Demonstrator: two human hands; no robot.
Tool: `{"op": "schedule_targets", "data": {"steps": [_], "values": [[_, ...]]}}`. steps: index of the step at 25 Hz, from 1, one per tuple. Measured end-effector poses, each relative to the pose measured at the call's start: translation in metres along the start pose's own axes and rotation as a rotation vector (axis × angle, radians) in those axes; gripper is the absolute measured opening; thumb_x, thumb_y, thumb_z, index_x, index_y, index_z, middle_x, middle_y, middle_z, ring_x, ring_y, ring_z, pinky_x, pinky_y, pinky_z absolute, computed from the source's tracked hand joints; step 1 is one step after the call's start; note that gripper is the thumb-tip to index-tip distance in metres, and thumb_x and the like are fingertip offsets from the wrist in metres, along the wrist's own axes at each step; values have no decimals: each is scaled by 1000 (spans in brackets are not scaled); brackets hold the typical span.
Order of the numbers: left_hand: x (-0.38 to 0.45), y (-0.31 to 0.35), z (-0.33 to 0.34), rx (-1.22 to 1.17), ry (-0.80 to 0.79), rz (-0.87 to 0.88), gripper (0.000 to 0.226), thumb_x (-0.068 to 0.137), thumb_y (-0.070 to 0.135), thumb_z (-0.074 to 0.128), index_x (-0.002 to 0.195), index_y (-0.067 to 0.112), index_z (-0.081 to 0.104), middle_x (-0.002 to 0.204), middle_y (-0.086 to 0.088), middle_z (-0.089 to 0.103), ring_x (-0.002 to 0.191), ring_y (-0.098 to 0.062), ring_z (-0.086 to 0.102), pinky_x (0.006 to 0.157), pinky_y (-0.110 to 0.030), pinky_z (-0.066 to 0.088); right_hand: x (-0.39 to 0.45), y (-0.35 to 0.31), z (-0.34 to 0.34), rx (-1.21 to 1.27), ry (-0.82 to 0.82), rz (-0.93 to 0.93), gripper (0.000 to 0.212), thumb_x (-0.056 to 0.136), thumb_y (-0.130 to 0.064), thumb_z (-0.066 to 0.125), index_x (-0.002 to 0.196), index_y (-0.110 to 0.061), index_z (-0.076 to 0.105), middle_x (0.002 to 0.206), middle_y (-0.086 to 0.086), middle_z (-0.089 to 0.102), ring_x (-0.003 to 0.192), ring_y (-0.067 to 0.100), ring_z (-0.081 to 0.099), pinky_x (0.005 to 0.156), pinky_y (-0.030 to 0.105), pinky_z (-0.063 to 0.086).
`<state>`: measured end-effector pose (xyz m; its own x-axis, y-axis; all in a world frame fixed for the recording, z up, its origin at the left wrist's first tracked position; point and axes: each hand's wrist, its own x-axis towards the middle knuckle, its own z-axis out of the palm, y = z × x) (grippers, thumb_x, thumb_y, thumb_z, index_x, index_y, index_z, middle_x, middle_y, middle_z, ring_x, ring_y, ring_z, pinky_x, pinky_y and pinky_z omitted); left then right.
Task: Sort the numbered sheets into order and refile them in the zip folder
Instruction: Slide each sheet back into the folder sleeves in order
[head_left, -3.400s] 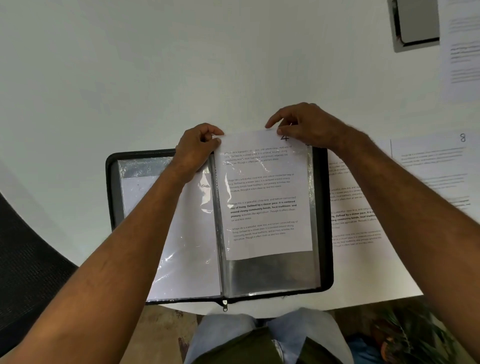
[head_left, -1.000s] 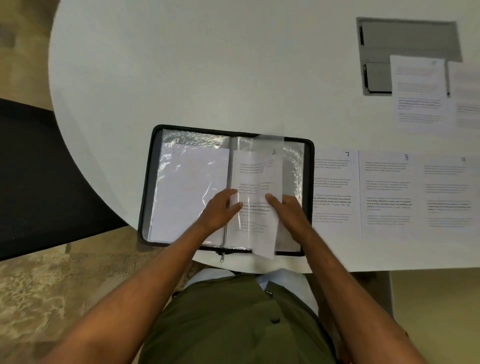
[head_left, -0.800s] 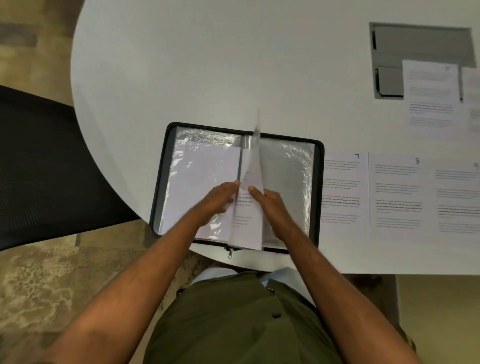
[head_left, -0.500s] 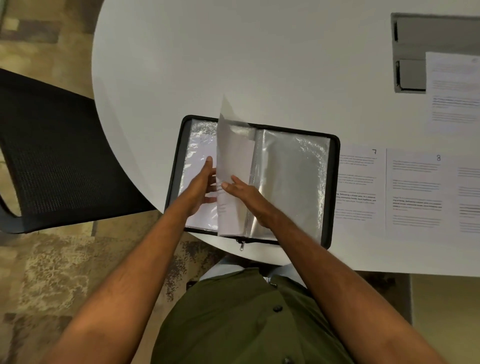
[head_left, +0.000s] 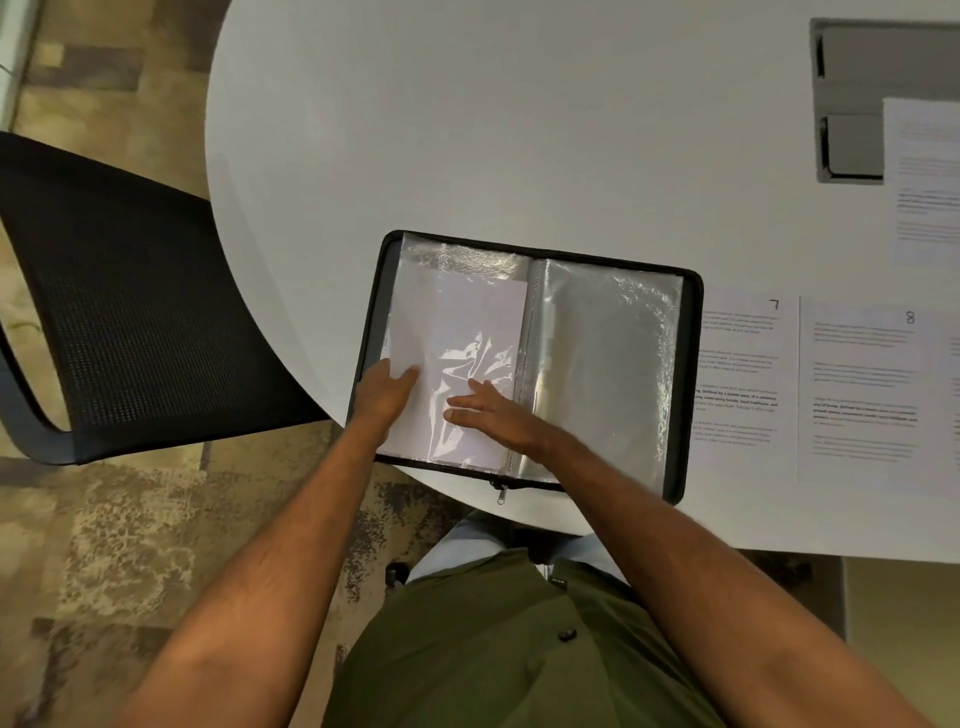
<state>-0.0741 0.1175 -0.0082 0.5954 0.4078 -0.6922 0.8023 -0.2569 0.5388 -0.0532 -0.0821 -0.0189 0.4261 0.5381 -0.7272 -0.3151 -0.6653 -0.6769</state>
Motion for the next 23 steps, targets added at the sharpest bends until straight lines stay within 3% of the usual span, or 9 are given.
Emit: {"op": "schedule_targets", "data": {"steps": [3,5,8,10,18,23], "values": [[7,-16,1,218,116,22,38,100,22,59,134,7,56,130,-14,62,117,-36,59,88,-37,46,2,5,0,-156,-8,-17,59,95,-57,63,148,-34,53,172,-8,7,158,12,-4,128,50,5],[6,-22,4,341,190,39,46,95,15,65,137,9,49,134,-14,56,121,-37,56,92,-46,50,1,11,-1,-181,17,-48,53,95,-51,65,144,-34,57,171,-7,14,158,11,6,128,44,12],[1,-27,11,534,246,72,72,88,12,73,148,13,33,146,-14,40,131,-36,43,101,-53,45,-8,23,-9,-169,184,-131,39,97,-38,65,136,-32,63,165,-4,35,151,13,32,119,28,24],[-2,-27,19,638,241,180,70,85,12,72,146,14,37,147,-15,37,130,-37,41,103,-53,41,-18,35,-18,-165,286,-142,37,98,-32,64,135,-28,64,161,-3,42,146,14,40,117,27,29],[-24,34,109,802,-117,590,51,89,29,66,137,17,52,144,-16,45,127,-39,46,97,-49,45,-73,102,-76,-167,516,57,47,97,-20,61,144,-21,54,162,1,38,147,21,39,119,34,31],[-33,92,176,798,-211,695,63,92,35,64,149,17,45,154,-13,40,138,-36,40,108,-50,40,-121,141,-135,-99,799,150,48,97,-21,63,144,-17,53,151,4,51,137,24,48,111,36,38]]}}
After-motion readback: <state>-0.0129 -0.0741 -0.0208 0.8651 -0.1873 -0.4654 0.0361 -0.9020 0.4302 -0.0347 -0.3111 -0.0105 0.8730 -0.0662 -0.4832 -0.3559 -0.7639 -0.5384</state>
